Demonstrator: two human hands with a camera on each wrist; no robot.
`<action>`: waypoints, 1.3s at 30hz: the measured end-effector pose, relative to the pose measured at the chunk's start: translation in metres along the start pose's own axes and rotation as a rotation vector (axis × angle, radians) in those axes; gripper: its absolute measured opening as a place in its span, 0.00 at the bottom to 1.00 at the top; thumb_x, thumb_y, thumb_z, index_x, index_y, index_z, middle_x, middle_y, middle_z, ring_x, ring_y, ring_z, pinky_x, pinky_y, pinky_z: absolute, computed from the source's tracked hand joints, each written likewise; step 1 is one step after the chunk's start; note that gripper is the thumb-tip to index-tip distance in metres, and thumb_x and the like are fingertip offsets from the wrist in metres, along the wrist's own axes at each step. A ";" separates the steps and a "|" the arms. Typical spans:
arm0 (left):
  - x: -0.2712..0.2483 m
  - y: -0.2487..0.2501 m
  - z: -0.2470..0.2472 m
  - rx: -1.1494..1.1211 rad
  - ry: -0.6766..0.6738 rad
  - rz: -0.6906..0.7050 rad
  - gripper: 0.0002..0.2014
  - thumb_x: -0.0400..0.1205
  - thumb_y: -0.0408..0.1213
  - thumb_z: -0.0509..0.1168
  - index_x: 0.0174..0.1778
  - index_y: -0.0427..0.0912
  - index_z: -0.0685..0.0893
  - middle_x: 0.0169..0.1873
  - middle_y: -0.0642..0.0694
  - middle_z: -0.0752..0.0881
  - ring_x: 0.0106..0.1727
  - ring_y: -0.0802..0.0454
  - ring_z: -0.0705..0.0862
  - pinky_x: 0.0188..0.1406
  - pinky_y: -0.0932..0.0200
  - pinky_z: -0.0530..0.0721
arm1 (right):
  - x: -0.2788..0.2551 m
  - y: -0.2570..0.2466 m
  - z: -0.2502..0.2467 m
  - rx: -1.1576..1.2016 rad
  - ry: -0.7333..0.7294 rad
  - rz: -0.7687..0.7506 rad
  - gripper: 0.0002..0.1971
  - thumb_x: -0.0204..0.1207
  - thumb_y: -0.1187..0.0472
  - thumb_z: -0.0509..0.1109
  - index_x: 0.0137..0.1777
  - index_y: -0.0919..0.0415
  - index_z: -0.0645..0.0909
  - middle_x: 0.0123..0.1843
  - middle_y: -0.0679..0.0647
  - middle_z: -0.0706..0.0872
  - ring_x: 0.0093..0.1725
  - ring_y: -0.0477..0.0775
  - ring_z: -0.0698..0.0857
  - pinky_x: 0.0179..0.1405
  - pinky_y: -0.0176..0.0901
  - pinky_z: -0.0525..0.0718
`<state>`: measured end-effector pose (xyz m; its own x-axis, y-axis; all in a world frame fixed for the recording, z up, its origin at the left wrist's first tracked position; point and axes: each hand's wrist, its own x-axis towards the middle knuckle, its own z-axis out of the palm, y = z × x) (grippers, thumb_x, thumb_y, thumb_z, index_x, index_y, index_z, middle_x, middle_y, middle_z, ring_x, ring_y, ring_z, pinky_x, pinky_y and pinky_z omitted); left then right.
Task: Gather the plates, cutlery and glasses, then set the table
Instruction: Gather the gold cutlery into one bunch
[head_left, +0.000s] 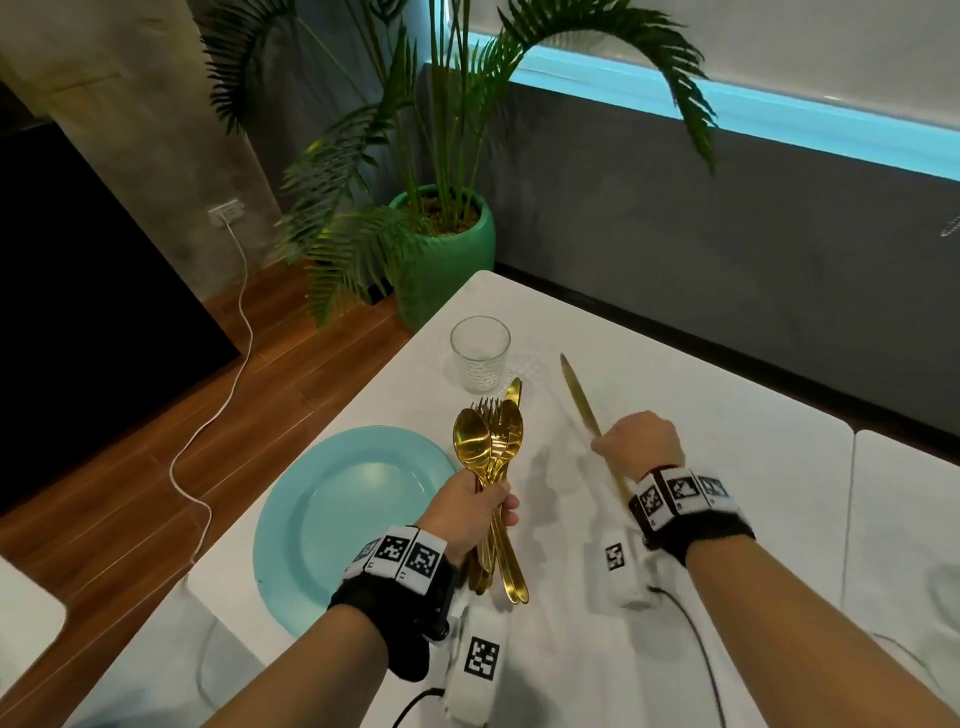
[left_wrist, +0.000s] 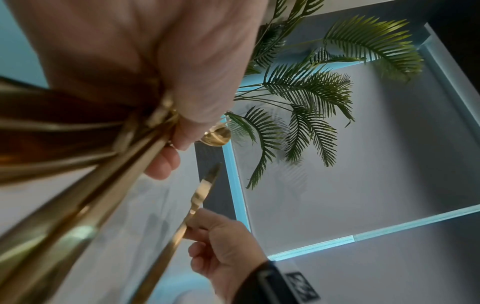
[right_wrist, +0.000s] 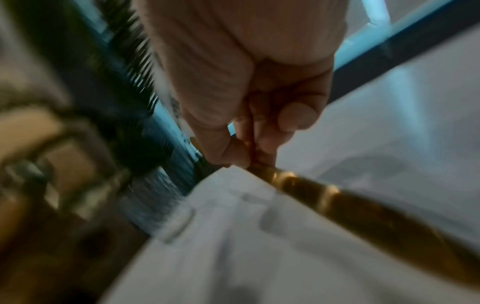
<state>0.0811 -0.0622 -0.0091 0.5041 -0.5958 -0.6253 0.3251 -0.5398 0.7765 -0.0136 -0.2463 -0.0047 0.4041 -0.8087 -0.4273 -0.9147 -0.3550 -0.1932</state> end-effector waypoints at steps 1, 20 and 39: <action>-0.004 0.001 0.002 0.017 0.003 0.003 0.06 0.85 0.36 0.58 0.43 0.42 0.76 0.36 0.47 0.85 0.39 0.51 0.86 0.59 0.45 0.83 | -0.013 -0.001 0.003 0.116 -0.061 0.017 0.14 0.75 0.53 0.65 0.31 0.59 0.79 0.28 0.51 0.79 0.33 0.51 0.79 0.30 0.36 0.74; -0.051 -0.036 0.031 0.478 -0.159 0.088 0.10 0.85 0.36 0.56 0.48 0.37 0.82 0.44 0.37 0.89 0.43 0.42 0.90 0.51 0.46 0.89 | -0.141 0.009 0.061 0.720 -0.355 0.033 0.08 0.75 0.63 0.67 0.36 0.55 0.83 0.30 0.48 0.79 0.26 0.43 0.73 0.25 0.33 0.73; -0.049 -0.091 0.036 0.989 0.050 0.119 0.16 0.85 0.33 0.55 0.67 0.31 0.71 0.67 0.32 0.74 0.67 0.37 0.76 0.43 0.69 0.70 | -0.155 0.064 0.058 0.311 -0.188 0.031 0.15 0.80 0.57 0.65 0.60 0.63 0.86 0.64 0.57 0.86 0.65 0.55 0.83 0.68 0.44 0.78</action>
<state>-0.0018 -0.0053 -0.0519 0.5302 -0.6652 -0.5258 -0.5314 -0.7439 0.4052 -0.1347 -0.1162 -0.0023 0.3961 -0.7061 -0.5870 -0.8932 -0.1483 -0.4245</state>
